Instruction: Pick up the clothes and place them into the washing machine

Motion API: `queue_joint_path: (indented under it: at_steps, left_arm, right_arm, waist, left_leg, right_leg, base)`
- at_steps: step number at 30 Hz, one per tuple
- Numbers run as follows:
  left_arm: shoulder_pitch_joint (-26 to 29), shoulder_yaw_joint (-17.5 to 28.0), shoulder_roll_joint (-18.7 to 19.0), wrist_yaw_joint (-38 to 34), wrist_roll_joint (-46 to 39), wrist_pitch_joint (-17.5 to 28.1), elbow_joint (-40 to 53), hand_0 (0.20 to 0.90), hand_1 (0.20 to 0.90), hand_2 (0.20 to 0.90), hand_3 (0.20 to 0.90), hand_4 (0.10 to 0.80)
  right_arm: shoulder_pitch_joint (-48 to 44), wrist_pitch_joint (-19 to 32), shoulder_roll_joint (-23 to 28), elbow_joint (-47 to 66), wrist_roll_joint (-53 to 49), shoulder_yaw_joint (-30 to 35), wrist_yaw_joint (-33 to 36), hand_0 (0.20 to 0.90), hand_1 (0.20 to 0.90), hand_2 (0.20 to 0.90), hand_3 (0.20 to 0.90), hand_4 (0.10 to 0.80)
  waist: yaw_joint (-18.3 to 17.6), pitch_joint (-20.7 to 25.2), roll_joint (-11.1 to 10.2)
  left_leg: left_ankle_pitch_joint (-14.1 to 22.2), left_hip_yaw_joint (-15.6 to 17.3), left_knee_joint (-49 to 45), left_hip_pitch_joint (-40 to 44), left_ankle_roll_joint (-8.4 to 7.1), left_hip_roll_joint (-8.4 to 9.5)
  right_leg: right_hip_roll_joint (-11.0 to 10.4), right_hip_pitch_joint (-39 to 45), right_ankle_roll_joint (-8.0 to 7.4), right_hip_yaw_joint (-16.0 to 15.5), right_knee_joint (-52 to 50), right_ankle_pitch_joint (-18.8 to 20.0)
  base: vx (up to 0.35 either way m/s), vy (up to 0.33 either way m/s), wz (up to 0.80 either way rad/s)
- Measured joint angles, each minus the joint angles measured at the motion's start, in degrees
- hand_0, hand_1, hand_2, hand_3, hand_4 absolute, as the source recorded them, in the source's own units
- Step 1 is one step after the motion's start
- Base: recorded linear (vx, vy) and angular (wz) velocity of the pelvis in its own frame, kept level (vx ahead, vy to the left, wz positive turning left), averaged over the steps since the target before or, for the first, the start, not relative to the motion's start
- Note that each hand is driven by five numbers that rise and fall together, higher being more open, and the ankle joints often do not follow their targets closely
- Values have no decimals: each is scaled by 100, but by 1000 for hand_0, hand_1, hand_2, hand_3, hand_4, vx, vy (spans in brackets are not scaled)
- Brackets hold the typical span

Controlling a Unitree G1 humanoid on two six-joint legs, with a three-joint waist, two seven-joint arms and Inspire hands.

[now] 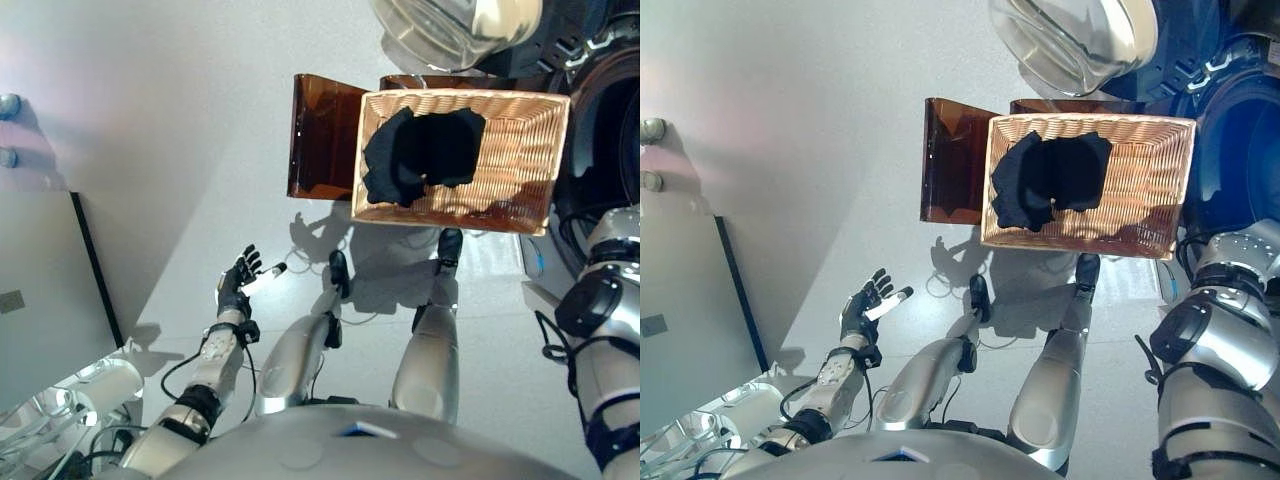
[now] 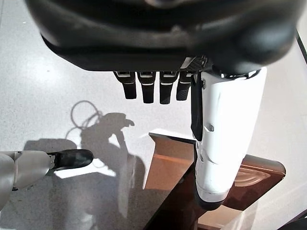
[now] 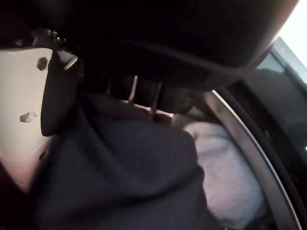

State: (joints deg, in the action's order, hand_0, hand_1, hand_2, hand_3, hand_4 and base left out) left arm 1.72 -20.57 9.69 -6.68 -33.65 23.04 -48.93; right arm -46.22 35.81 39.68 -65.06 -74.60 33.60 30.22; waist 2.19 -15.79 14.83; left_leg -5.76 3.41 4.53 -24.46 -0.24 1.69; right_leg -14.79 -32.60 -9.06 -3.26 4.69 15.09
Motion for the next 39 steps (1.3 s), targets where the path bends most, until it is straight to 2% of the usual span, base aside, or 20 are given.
queue_joint_path:
  at_steps: [10, 12, 14, 22, 24, 29, 32, 33, 37, 39]
  left_arm:
    - [-3, 229, 8, -23, -1, -5, -17, 900, 900, 900, 900, 800]
    - [-8, 230, 25, -22, 0, -6, -14, 900, 900, 900, 900, 800]
    - [-7, 237, 29, -16, -1, -5, -7, 900, 900, 900, 900, 800]
    - [-30, 267, 26, 55, -2, -19, -20, 900, 900, 900, 900, 800]
    - [-31, 380, 13, 85, -3, -15, -55, 900, 900, 900, 900, 800]
    - [-49, 534, 29, 97, -45, -15, -82, 900, 900, 900, 900, 800]
    - [-56, 681, 38, 138, -36, -17, -116, 900, 900, 900, 900, 800]
    - [-60, 749, 64, 143, -21, -16, -118, 900, 900, 900, 900, 800]
    - [-67, 924, 115, 145, 103, -17, -128, 900, 900, 900, 900, 800]
    - [-123, 939, 154, 143, 163, 0, -119, 900, 900, 900, 900, 800]
  right_arm:
    - [-33, -616, -27, -446, 441, -492, -90, 900, 900, 900, 900, 800]
    - [-28, -732, -40, -508, 457, -501, -179, 900, 900, 900, 900, 800]
    - [-6, -950, -52, -708, 701, -811, -204, 900, 900, 900, 900, 800]
    - [50, -1052, -126, -696, 899, -941, -431, 900, 900, 900, 900, 800]
    - [195, -1086, -282, -674, 904, -992, -495, 900, 900, 900, 900, 800]
    - [564, -1221, -691, -702, 1258, -1324, -569, 900, 900, 900, 900, 800]
    - [954, -1579, -835, -899, 1971, -1848, -669, 900, 900, 900, 900, 800]
    - [1122, -1719, -864, -924, 2440, -2247, -675, 900, 900, 900, 900, 800]
    - [1414, -1964, -1038, -750, 3506, -2655, -833, 900, 900, 900, 900, 800]
    - [1474, -1965, -1200, -691, 3711, -2728, -867, 900, 900, 900, 900, 800]
  waist:
    - [-107, -187, -262]
    - [-141, -195, -275]
    - [-144, -194, -276]
    - [-146, -184, -299]
    - [-158, -164, -337]
    - [-141, -55, -590]
    - [-136, 8, -761]
    - [-134, 60, -848]
    - [-149, 116, -1028]
    - [-136, 151, -1099]
  left_leg:
    - [-2, -1, -1, 113, 2, -2]
    - [-2, -18, -1, 167, 2, -2]
    - [-2, -26, 0, 212, 2, -4]
    - [-30, -64, -2, 272, 3, -6]
    - [-28, -86, -1, 362, 2, -21]
    - [-30, -109, -2, 399, -4, -48]
    - [-23, -170, -2, 519, -29, -92]
    - [-31, -179, -2, 521, -39, -102]
    - [-52, -201, -2, 618, -62, -116]
    - [-23, -201, 0, 703, -92, -125]
  right_leg:
    - [9, 99, 1, 39, -3, 42]
    - [7, 170, 1, 38, -3, 42]
    - [9, 219, 1, 35, -3, 41]
    - [7, 302, 7, 0, -4, 46]
    - [13, 426, 13, -57, -4, 39]
    - [38, 467, 17, -73, -5, 40]
    - [72, 632, 58, -158, -5, 6]
    - [80, 638, 58, -183, -5, 7]
    - [90, 769, 62, -212, -3, 6]
    - [94, 834, 85, -220, -1, -44]
  base:
    - [-10, 4, -1]
    - [-16, 5, 2]
    - [0, 0, 0]
    - [-3, 5, 3]
    - [-5, -19, 5]
    - [7, -41, 1]
    - [-18, -41, 5]
    - [-18, -34, 6]
    - [13, -23, 3]
    - [8, -5, -4]
